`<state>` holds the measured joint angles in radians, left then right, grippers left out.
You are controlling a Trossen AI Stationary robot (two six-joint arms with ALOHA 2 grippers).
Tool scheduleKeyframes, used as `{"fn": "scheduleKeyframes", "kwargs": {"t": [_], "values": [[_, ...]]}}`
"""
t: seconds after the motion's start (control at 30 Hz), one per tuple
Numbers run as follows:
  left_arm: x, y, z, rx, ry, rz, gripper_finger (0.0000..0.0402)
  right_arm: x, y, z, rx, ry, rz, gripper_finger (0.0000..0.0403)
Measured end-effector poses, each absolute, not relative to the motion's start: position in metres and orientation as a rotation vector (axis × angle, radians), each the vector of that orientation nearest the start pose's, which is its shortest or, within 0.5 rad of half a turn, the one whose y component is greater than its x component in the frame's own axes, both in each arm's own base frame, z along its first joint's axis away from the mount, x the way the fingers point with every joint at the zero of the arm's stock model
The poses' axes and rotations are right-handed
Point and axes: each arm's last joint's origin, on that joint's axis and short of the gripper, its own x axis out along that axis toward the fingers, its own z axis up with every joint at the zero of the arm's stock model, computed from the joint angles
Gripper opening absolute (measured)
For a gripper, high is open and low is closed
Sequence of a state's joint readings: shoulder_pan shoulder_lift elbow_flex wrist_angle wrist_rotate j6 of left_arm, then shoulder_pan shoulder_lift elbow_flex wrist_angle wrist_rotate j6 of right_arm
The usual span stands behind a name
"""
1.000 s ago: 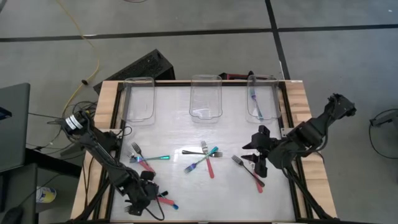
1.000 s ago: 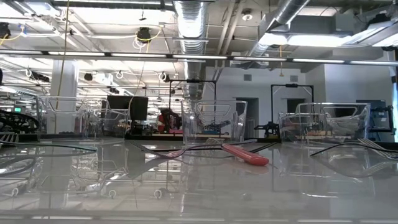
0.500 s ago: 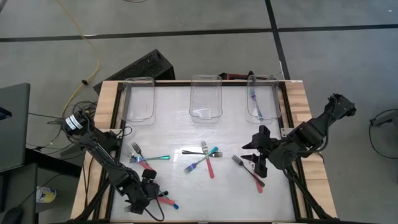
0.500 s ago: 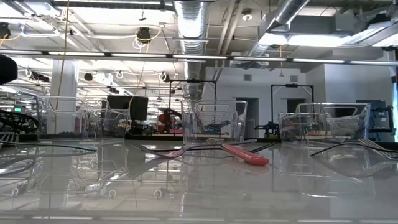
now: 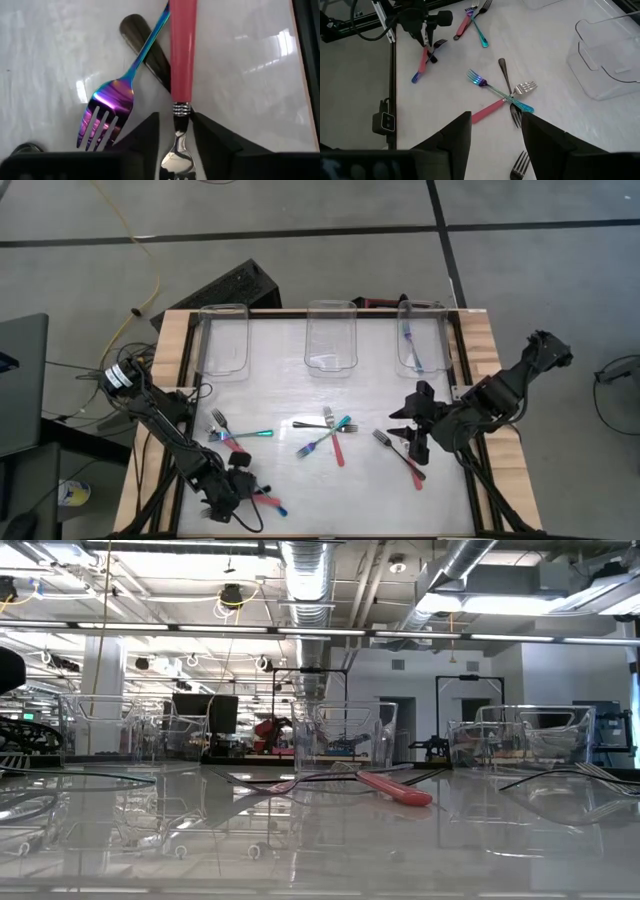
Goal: Sort silverware by color (type)
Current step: Put the bottom left pink fork into the middle transparent bin
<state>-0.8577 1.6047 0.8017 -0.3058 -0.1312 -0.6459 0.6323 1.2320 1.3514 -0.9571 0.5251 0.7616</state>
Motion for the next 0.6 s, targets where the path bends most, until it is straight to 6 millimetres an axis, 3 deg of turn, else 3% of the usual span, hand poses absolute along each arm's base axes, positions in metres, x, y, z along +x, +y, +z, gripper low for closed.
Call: {"fn": "scheduleKeyframes", "kwargs": {"t": [0.23, 0.4, 0.6], "values": [[0.190, -0.213, 0.147, -0.018, 1.124, -0.288, 0.0013, 0.194, 0.125, 0.372, 0.271, 0.685, -0.166, 0.0195], [0.191, -0.214, 0.148, -0.056, 1.123, -0.281, 0.0009, 0.194, 0.124, 0.372, 0.270, 0.685, -0.166, 0.0195], [0.197, -0.221, 0.165, -0.054, 1.145, -0.359, 0.0002, 0.194, 0.124, 0.372, 0.267, 0.687, -0.167, 0.0195]]}}
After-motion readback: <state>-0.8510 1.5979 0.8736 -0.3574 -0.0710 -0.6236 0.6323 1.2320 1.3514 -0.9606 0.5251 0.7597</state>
